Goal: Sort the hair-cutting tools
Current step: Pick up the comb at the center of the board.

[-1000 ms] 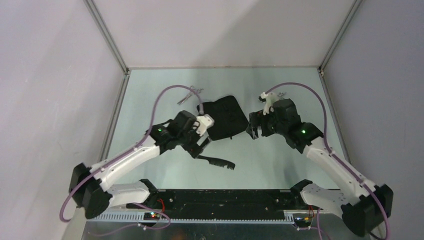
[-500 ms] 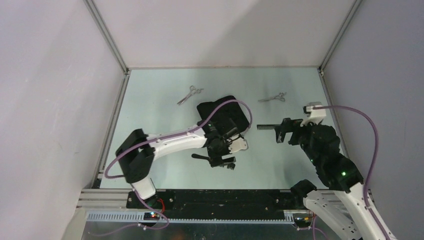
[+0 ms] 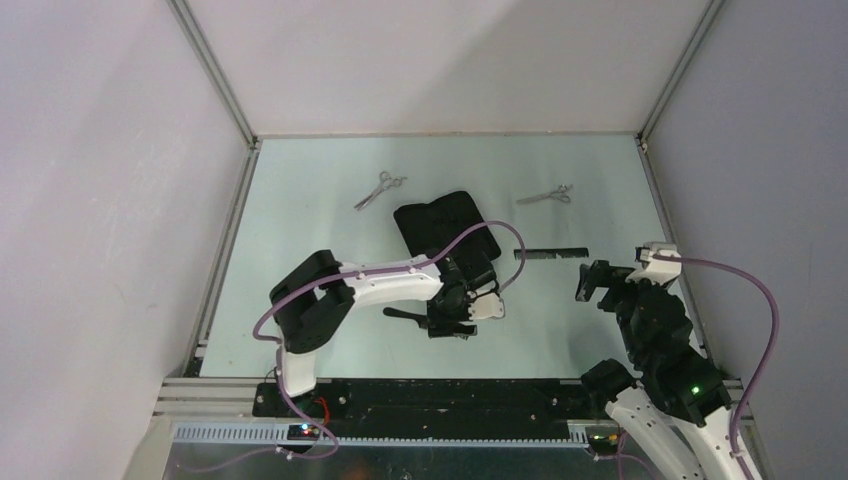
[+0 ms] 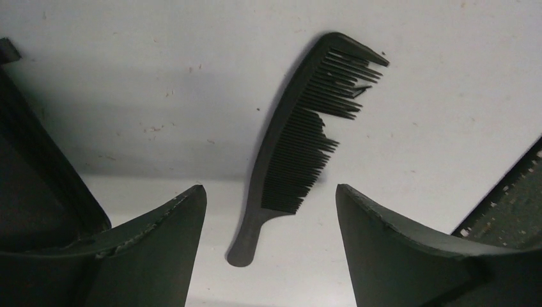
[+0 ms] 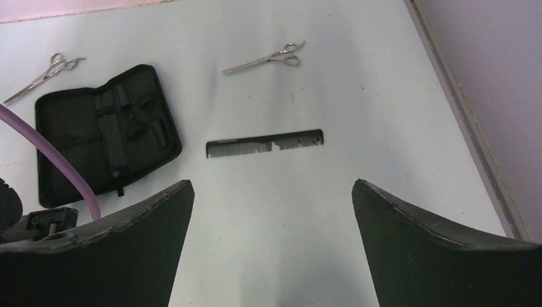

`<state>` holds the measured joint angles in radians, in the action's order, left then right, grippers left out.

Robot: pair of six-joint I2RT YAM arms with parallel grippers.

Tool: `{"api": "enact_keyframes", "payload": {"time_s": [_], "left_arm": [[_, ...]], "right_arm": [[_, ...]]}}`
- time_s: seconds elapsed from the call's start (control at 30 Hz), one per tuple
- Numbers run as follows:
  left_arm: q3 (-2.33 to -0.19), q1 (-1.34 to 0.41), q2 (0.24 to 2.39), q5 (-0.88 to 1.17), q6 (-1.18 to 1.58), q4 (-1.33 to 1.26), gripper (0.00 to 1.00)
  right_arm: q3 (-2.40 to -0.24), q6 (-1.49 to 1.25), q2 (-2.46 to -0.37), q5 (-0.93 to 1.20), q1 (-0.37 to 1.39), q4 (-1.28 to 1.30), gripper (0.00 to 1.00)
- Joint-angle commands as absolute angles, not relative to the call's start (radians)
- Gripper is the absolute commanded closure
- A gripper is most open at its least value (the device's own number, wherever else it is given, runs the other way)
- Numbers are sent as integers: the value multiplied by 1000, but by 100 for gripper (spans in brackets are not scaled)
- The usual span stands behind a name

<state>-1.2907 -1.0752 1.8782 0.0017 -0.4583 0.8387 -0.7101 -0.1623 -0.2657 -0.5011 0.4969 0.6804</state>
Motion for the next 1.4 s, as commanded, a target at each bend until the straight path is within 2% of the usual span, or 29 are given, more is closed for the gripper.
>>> {"api": "enact_keyframes", "payload": {"time_s": [0.0,0.2,0.4,0.6,0.87,1.27,1.37], "left_arm": [[-1297,-1080,1905,-28,-503,780,20],[-1285,-1080,1944,-28,-486,767,24],[-1326,-1051,2006,14,-341,801,48],[-1344,-1005,2013,5,-121,747,63],[-1368,-921,2005,-42,151,685,63],[-1352,-914,1922,-43,211,666,82],[-1345,-915,1902,-31,214,658,87]], "right_arm": [[-671,-155,-206,-579,490,612,1],[-653,-162,-188,-575,466,599,1],[-647,-162,-190,-536,440,595,1],[-644,-156,-200,-503,429,588,1],[-640,-149,-212,-477,424,583,1],[-636,-139,-224,-438,417,571,1],[-638,-138,-231,-368,417,559,1]]}}
